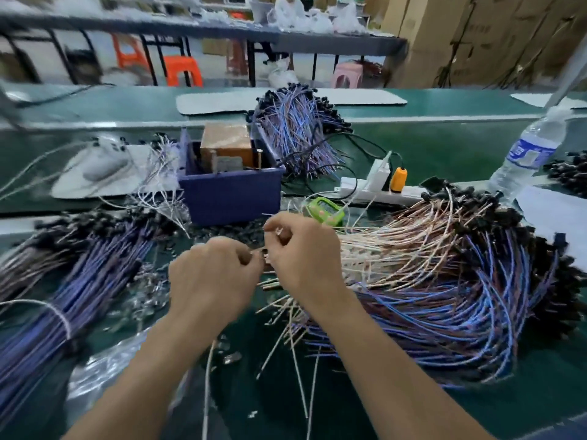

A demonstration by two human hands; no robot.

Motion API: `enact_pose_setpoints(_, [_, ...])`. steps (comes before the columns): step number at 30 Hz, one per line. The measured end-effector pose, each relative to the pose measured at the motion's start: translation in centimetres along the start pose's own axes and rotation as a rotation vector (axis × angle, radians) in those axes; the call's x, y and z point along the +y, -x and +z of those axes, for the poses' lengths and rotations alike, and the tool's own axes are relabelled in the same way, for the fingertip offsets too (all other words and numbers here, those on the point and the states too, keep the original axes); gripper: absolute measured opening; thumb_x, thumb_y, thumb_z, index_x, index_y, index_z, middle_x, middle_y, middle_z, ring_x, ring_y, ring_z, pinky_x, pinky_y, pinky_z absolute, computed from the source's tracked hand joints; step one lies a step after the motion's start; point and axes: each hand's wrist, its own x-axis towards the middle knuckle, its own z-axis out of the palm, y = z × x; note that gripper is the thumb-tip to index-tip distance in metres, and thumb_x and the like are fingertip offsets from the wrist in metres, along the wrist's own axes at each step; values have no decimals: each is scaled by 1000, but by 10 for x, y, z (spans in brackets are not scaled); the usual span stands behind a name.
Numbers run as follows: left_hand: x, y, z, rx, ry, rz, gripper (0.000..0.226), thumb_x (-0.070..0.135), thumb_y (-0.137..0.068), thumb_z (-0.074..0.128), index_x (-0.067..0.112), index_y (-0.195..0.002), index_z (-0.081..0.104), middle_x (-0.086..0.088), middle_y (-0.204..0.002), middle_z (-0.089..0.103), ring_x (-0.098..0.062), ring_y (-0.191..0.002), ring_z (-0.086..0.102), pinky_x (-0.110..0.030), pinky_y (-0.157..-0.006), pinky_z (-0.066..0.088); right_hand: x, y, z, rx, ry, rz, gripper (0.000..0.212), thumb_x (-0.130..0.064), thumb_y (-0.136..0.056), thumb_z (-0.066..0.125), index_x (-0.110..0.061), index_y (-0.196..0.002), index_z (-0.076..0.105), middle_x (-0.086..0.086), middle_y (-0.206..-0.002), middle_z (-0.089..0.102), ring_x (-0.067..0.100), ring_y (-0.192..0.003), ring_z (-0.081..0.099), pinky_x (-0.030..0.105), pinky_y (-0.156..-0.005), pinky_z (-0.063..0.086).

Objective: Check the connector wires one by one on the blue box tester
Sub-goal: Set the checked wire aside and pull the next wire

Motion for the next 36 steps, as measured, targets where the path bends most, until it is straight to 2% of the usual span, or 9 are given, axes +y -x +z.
enact_pose_setpoints(5, [-59, -14, -17, 183, 196, -206, 46, 50, -90, 66, 19, -57, 65, 1, -53, 62, -30, -62, 61, -36, -56, 47, -44, -10, 42, -77, 5, -72, 8, -26, -91, 66, -27, -91, 74, -5, -69, 71, 21, -66, 66, 34, -66, 53])
enact_pose_setpoints(8, [-99, -24, -29, 304, 258, -299, 14, 40, -90, 71, 30, -88, 80, 2, -76, 76, -30, -77, 70, -38, -72, 56, -71, -11, 63, 56, 216, -184, 8, -20, -84, 75, -24, -78, 73, -2, -51, 64, 22, -46, 54, 30, -66, 50])
enact_pose_setpoints(10, [-124, -29, -33, 345, 208, -349, 20, 31, -90, 73, 28, -109, 80, -5, -93, 79, -32, -89, 71, -39, -82, 55, -87, -11, 79, 103, 223, -246, 9, -21, -80, 80, -24, -74, 74, 0, -48, 62, 20, -44, 47, 32, -71, 47])
enact_pose_setpoints(12, [-145, -30, -31, 397, 95, -358, 28, 25, -88, 75, 21, -115, 79, -16, -97, 76, -37, -94, 68, -43, -88, 51, -98, -17, 97, -42, 110, -239, 5, -23, -85, 76, -25, -90, 77, 1, -61, 71, 24, -58, 56, 33, -73, 51])
enact_pose_setpoints(15, [-154, -28, -19, 407, -5, -329, 28, 20, -85, 78, 17, -113, 80, -18, -96, 75, -37, -96, 65, -44, -92, 50, -102, -28, 122, -460, 25, -59, 44, -7, -90, 60, -31, -126, 68, 3, -101, 77, 29, -92, 69, 38, -82, 58])
enact_pose_setpoints(20, [-162, -37, -6, 300, 107, -345, 24, 22, -88, 70, 24, -109, 80, -5, -107, 76, -26, -108, 63, -36, -100, 45, -98, -32, 148, -746, -17, -117, 65, 10, -71, 53, -25, -124, 67, 4, -124, 61, 29, -113, 60, 40, -96, 52])
enact_pose_setpoints(25, [-171, -40, -3, 277, 189, -338, 25, 30, -84, 77, 27, -109, 79, 6, -112, 74, -16, -111, 60, -29, -95, 43, -93, -39, 157, -701, 118, -173, 66, 6, -80, 54, -32, -134, 55, -2, -112, 49, 26, -110, 52, 39, -90, 45])
enact_pose_setpoints(30, [-175, -42, -4, 235, 212, -306, 21, 34, -85, 81, 29, -105, 82, 11, -109, 69, -13, -111, 53, -21, -91, 36, -98, -45, 152, -643, 230, -270, 34, 0, -85, 52, -32, -94, 47, -4, -96, 35, 28, -104, 47, 42, -94, 37])
enact_pose_setpoints(36, [-163, -35, -12, 288, 144, -176, 21, 31, -94, 71, 26, -113, 79, 8, -116, 74, -15, -113, 58, -33, -101, 40, -99, -47, 146, -416, 178, -416, 34, -2, -83, 64, -27, -83, 40, -6, -91, 55, 22, -98, 49, 33, -96, 31])
